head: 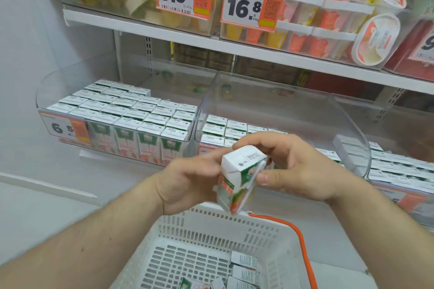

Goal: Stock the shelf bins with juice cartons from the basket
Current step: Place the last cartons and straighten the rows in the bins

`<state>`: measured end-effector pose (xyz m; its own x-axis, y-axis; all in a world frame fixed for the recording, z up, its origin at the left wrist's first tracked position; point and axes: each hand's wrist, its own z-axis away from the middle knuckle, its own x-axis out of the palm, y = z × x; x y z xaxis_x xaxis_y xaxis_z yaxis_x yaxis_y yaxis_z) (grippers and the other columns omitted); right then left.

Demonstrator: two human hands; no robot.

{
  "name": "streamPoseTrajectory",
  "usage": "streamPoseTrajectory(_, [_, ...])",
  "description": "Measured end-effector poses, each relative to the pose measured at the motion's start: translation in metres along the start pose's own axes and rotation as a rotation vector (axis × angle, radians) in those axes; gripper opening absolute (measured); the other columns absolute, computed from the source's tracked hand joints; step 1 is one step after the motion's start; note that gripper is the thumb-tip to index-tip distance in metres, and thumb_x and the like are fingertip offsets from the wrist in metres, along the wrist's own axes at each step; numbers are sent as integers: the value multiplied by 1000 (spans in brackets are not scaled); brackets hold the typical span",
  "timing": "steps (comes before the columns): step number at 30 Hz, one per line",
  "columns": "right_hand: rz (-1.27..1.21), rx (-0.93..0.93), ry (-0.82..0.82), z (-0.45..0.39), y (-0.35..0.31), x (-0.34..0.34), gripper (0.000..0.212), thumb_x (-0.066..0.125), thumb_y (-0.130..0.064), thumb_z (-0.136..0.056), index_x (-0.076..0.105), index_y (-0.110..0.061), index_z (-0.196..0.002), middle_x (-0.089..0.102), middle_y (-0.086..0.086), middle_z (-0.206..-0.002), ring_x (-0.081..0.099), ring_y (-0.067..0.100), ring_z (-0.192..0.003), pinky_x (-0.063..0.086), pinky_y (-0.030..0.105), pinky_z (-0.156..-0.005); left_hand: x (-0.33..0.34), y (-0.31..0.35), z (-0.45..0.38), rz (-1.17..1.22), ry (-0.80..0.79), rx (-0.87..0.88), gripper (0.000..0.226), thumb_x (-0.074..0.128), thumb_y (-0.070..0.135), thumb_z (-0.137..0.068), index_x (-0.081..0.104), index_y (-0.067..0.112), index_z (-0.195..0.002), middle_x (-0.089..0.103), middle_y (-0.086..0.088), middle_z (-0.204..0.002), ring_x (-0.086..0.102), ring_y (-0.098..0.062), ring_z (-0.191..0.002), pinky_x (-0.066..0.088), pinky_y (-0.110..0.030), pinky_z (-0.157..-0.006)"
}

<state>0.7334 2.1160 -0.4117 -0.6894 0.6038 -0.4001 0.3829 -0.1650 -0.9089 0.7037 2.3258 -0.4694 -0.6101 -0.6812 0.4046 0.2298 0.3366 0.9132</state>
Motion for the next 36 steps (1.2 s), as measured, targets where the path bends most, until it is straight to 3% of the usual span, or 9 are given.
streamPoseTrajectory(4, [-118, 53, -15, 1, 5, -5, 53, 75, -11, -75, 61, -14, -126, 67, -2, -114, 61, 16, -100, 51, 28, -79, 10, -9, 0, -89, 22, -14, 64, 76, 4, -64, 56, 3, -125, 66, -13, -99, 61, -31, -91, 54, -36, -73])
streamPoseTrajectory(9, [102, 16, 475, -3, -4, 0, 69, 55, -2, -55, 61, -27, -118, 66, -1, -116, 52, 12, -75, 44, 26, -60, 28, -18, -13, -576, 846, 344, 47, 90, 18, -61, 59, 24, -97, 71, 5, -88, 66, -4, -78, 52, -20, -68])
streamPoseTrajectory(12, [14, 50, 568, -4, -7, 20, 59, 59, -13, -55, 60, -27, -112, 63, 1, -109, 53, 13, -63, 47, 30, -57, 26, -25, -17, -847, 1077, 536, 48, 87, 38, -57, 51, 32, -89, 55, 9, -91, 57, -6, -81, 44, -17, -64])
streamPoseTrajectory(17, [301, 246, 724, -11, -12, 56, 64, 56, -75, -55, 56, -41, -110, 59, -21, -102, 56, 4, -75, 51, 28, -71, 20, -29, -24, -1162, 1066, 677, 37, 71, 37, -62, 47, 28, -89, 43, 17, -90, 48, -13, -88, 41, -27, -73])
streamPoseTrajectory(21, [374, 282, 787, -19, -16, 60, 26, 65, -49, -71, 61, -24, -78, 63, -14, -76, 57, 7, -70, 48, 25, -64, 18, -29, -28, -1304, 1074, 701, 36, 65, 36, -66, 55, 11, -90, 49, 6, -96, 46, -15, -91, 43, -37, -76])
streamPoseTrajectory(24, [228, 326, 850, -24, -16, 35, 13, 68, -29, -78, 70, -17, -71, 67, -8, -63, 63, 10, -63, 50, 26, -58, 12, -30, -27, -1393, 953, 615, 65, 82, 30, -64, 49, 12, -117, 49, -5, -122, 46, -21, -115, 43, -40, -98])
streamPoseTrajectory(26, [19, 367, 942, -22, -17, 6, 14, 68, -20, -82, 72, -14, -71, 71, -1, -63, 69, 16, -64, 55, 32, -59, 9, -33, -24, -1498, 903, 468, 84, 81, 40, -67, 37, 19, -134, 38, -2, -141, 34, -19, -133, 27, -35, -110])
streamPoseTrajectory(30, [-284, 439, 1082, -7, -13, -57, 13, 63, -20, -89, 64, -7, -88, 73, 16, -81, 74, 28, -76, 61, 43, -69, 10, -43, -24, -1678, 823, 218, 80, 66, 48, -79, 27, 27, -146, 18, 6, -156, 4, -17, -147, 10, -43, -113])
streamPoseTrajectory(36, [-200, 484, 1257, 6, 13, -100, 13, 61, -21, -89, 61, -10, -82, 71, 11, -75, 72, 21, -65, 57, 33, -52, 14, -47, -30, -1674, 788, 23, 78, 55, 48, -88, 13, 32, -152, 4, 11, -159, -12, -15, -147, 0, -40, -117])
